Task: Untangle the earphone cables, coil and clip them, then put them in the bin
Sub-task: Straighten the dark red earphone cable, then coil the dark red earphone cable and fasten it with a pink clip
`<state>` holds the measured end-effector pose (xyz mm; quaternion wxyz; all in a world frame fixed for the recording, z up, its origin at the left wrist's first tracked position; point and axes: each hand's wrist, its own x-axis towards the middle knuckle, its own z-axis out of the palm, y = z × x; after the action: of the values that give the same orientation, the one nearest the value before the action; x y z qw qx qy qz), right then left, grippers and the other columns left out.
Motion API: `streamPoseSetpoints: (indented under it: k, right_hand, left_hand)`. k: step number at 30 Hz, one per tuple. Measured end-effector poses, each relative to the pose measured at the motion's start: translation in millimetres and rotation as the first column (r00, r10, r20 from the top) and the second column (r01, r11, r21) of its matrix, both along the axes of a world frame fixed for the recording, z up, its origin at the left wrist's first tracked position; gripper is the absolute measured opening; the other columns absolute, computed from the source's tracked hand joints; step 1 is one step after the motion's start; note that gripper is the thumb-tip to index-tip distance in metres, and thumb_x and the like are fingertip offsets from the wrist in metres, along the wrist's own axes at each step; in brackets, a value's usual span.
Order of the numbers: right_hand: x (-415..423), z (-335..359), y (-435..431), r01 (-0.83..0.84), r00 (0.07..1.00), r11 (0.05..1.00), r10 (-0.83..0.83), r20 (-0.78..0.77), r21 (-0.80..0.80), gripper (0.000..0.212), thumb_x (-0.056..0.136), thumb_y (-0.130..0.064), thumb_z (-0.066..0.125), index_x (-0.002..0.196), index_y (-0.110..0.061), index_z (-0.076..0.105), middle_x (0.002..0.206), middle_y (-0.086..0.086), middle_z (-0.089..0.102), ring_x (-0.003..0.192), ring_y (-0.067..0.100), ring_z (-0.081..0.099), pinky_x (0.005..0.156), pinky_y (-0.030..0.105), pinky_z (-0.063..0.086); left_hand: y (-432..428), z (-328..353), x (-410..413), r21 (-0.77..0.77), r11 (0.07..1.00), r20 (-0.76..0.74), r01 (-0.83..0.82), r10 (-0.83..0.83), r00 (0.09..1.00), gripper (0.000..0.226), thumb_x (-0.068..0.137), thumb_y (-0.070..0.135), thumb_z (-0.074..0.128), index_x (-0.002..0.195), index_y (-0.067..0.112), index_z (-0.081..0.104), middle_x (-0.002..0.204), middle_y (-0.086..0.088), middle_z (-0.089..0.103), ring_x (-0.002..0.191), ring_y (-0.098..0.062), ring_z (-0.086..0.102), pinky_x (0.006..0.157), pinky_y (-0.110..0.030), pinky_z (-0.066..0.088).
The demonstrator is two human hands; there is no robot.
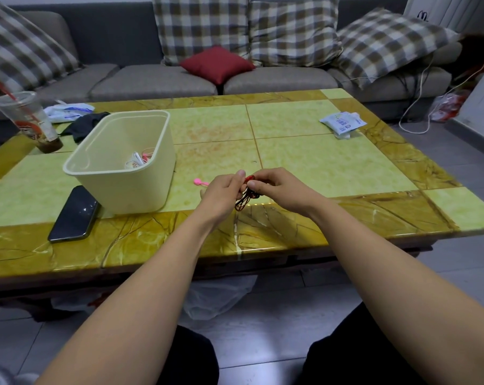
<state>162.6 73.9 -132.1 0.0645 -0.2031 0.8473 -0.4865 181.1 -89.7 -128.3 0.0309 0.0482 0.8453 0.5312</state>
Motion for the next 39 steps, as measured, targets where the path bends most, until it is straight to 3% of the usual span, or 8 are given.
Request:
streamPoseSetpoints:
  k: [4, 11, 15, 20, 23, 27, 30, 39]
  right_hand:
    - [0.8, -3.0, -8.5, -0.061, 0.993, 0.997, 0.057, 0.103, 0.04, 0.022, 0.103, -0.025, 0.049, 0.098, -0.018, 0.068, 0.091, -0.003, 0.062, 0.084, 0.008, 0.054, 0.079, 0.021, 0.044]
    - [-2.3, 0.2, -29.5, -0.113, 0.985, 0.992, 0.104, 0.14, 0.061, 0.02, 0.105, -0.018, 0.041, 0.094, -0.014, 0.058, 0.09, -0.004, 0.05, 0.08, 0.008, 0.046, 0.074, 0.02, 0.039]
    - [-9.2, -4.1, -46.9, -0.109, 0.979, 0.994, 0.104, 0.176, 0.015, 0.021, 0.103, -0.021, 0.043, 0.094, -0.014, 0.06, 0.091, -0.001, 0.052, 0.082, 0.012, 0.046, 0.078, 0.027, 0.038]
    - [-25.0, -14.9, -75.4, -0.084, 0.979, 0.996, 0.088, 0.182, -0.026, 0.024, 0.102, -0.015, 0.042, 0.09, -0.008, 0.062, 0.086, 0.002, 0.058, 0.078, 0.011, 0.049, 0.075, 0.023, 0.04]
    - [-38.2, -23.1, -91.5, 0.02, 0.99, 1.0, -0.017, 0.142, -0.023, 0.028, 0.101, -0.014, 0.039, 0.082, -0.011, 0.061, 0.083, 0.0, 0.058, 0.075, 0.01, 0.049, 0.072, 0.024, 0.04]
    - [-63.1, -42.5, -109.7, 0.253, 0.966, 0.966, -0.249, -0.068, 0.055, 0.026, 0.097, -0.012, 0.044, 0.11, -0.013, 0.067, 0.104, 0.003, 0.067, 0.086, 0.016, 0.059, 0.078, 0.03, 0.047]
    - [-77.7, -57.4, -124.0, 0.321, 0.943, 0.914, -0.284, -0.176, 0.246, 0.036, 0.097, -0.034, 0.056, 0.128, -0.017, 0.06, 0.116, 0.005, 0.062, 0.096, 0.02, 0.06, 0.079, 0.034, 0.047]
    - [-83.9, -63.9, -124.9, 0.421, 0.906, 0.83, -0.368, -0.208, 0.365, 0.016, 0.094, -0.025, 0.061, 0.096, -0.012, 0.07, 0.098, 0.002, 0.068, 0.089, 0.023, 0.061, 0.071, 0.034, 0.051]
  left_hand:
    - [-7.2, -2.6, 1.1, -0.124, 0.992, 0.004, -0.016, 0.017, 1.0, 0.051, 0.104, 0.043, 0.031, 0.061, 0.023, 0.05, 0.055, 0.011, 0.043, 0.062, -0.014, 0.039, 0.082, -0.04, 0.027]
    - [-39.4, 5.5, 1.9, 0.169, 0.974, 0.293, 0.151, -0.196, 0.936, 0.042, 0.106, 0.038, 0.029, 0.081, 0.018, 0.056, 0.064, 0.01, 0.049, 0.054, -0.004, 0.037, 0.072, -0.018, 0.037]
    - [-56.5, 3.7, 0.9, 0.202, 0.968, 0.361, 0.148, -0.214, 0.908, 0.04, 0.107, 0.037, 0.029, 0.075, 0.024, 0.05, 0.056, 0.014, 0.04, 0.05, -0.004, 0.032, 0.064, -0.03, 0.026]
    - [-67.1, -2.0, -1.6, 0.302, 0.952, 0.344, -0.038, -0.072, 0.936, 0.038, 0.107, 0.027, 0.032, 0.072, 0.018, 0.046, 0.059, 0.007, 0.039, 0.042, -0.001, 0.035, 0.044, -0.009, 0.034]
    - [-75.0, -4.8, -4.8, 0.246, 0.953, 0.317, -0.178, 0.094, 0.944, 0.037, 0.105, 0.026, 0.035, 0.072, 0.017, 0.046, 0.056, 0.005, 0.039, 0.048, -0.006, 0.037, 0.047, -0.013, 0.035]
    - [-82.4, -7.5, -8.9, 0.215, 0.925, 0.262, -0.312, 0.254, 0.931, 0.037, 0.105, 0.019, 0.033, 0.069, 0.018, 0.044, 0.058, 0.003, 0.035, 0.051, -0.009, 0.033, 0.04, -0.014, 0.03]
    - [-87.0, -11.7, -11.7, 0.173, 0.914, 0.249, -0.367, 0.32, 0.914, 0.04, 0.107, 0.024, 0.029, 0.07, 0.02, 0.045, 0.059, 0.004, 0.041, 0.054, -0.009, 0.036, 0.051, -0.02, 0.033]
    - [-80.4, -6.5, -17.8, 0.203, 0.856, 0.358, -0.476, 0.388, 0.849, 0.04, 0.103, 0.019, 0.026, 0.067, 0.019, 0.042, 0.061, 0.0, 0.042, 0.057, -0.012, 0.036, 0.052, -0.025, 0.029]
